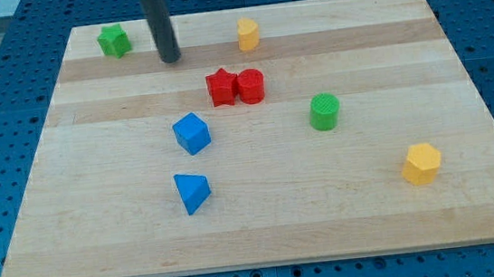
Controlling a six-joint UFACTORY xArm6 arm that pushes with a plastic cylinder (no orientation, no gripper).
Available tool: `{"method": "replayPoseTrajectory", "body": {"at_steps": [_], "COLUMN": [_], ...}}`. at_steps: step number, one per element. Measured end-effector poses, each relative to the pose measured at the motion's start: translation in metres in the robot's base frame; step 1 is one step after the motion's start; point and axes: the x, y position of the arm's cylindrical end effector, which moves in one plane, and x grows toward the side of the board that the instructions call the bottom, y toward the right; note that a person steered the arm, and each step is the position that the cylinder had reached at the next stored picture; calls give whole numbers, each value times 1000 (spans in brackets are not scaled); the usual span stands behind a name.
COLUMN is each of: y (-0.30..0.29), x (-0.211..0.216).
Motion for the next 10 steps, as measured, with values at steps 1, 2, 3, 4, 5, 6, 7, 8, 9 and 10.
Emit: {"method": "replayPoseTrajectory", "body": {"at_steps": [1,2,3,4,5,6,7,8,9,10], "y": [21,105,210,242,263,264,246,215,189,194], "x": [25,65,79,79,79,79,79,79,77,75]}}
